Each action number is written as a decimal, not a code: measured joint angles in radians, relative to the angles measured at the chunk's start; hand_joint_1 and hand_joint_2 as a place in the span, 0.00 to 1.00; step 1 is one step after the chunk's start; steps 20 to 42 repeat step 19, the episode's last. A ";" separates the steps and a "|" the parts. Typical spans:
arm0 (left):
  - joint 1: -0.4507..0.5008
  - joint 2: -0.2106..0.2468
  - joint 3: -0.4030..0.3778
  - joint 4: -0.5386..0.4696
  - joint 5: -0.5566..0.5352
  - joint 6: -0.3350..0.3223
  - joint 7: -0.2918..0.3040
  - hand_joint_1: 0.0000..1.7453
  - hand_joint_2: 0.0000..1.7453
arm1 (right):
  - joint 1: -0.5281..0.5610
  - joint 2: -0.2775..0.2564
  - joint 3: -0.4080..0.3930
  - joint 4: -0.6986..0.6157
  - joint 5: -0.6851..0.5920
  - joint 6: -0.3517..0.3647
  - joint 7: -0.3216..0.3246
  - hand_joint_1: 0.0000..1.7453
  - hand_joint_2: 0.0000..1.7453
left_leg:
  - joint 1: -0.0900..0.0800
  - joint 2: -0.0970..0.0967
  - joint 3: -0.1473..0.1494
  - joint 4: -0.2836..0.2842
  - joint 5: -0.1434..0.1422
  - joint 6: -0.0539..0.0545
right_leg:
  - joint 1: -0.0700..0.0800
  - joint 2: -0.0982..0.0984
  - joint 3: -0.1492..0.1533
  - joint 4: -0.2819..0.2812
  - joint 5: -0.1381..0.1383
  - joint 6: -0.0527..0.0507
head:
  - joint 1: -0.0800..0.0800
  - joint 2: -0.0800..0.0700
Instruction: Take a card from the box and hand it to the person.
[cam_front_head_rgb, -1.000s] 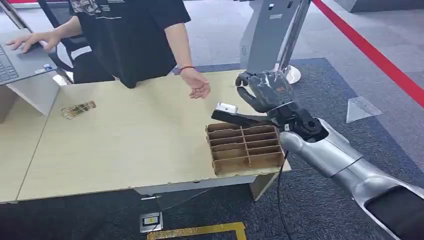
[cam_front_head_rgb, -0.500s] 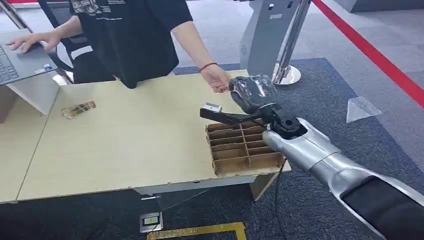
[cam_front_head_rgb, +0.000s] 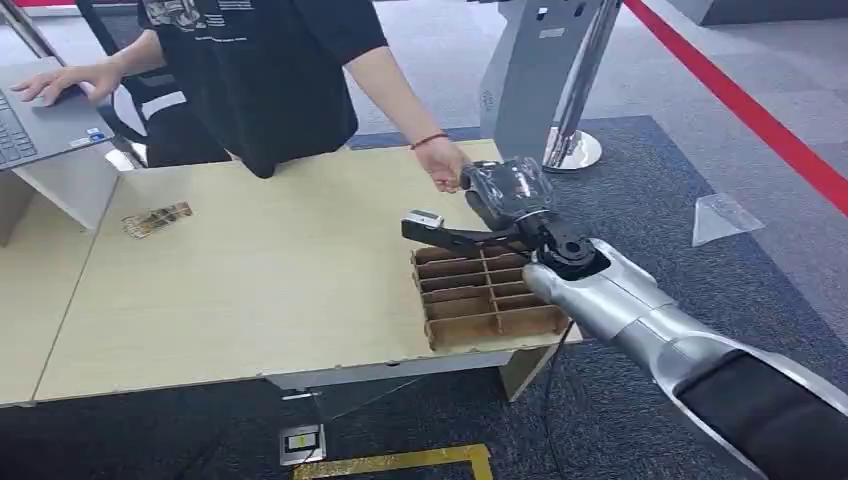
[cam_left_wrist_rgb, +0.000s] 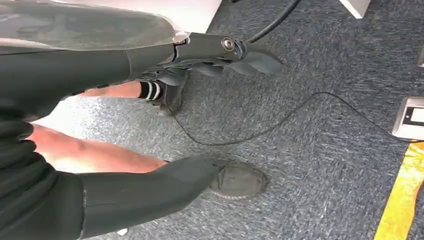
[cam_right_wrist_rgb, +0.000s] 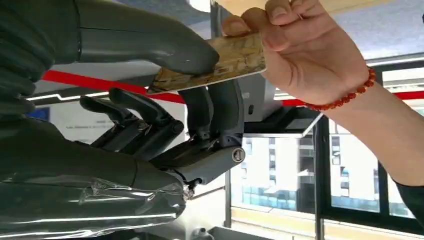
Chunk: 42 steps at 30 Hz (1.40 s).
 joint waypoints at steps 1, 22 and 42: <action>0.000 0.000 -0.001 0.000 0.002 0.004 0.000 0.00 1.00 | 0.000 0.000 0.000 0.002 0.001 0.000 0.001 1.00 1.00 | 0.000 0.000 0.000 0.000 0.000 0.000 | 0.000 0.000 0.000 0.000 0.000 0.000 | 0.000 0.000; 0.005 0.006 -0.004 0.000 0.045 0.029 0.018 0.00 1.00 | 0.021 0.001 -0.006 0.013 0.004 -0.024 -0.008 0.00 1.00 | 0.000 0.000 0.000 0.000 0.000 0.000 | 0.000 0.000 0.000 0.000 0.000 0.000 | 0.000 0.000; 0.005 0.006 -0.004 0.000 0.045 0.029 0.018 0.00 1.00 | 0.021 0.001 -0.006 0.013 0.004 -0.024 -0.008 0.00 1.00 | 0.000 0.000 0.000 0.000 0.000 0.000 | 0.000 0.000 0.000 0.000 0.000 0.000 | 0.000 0.000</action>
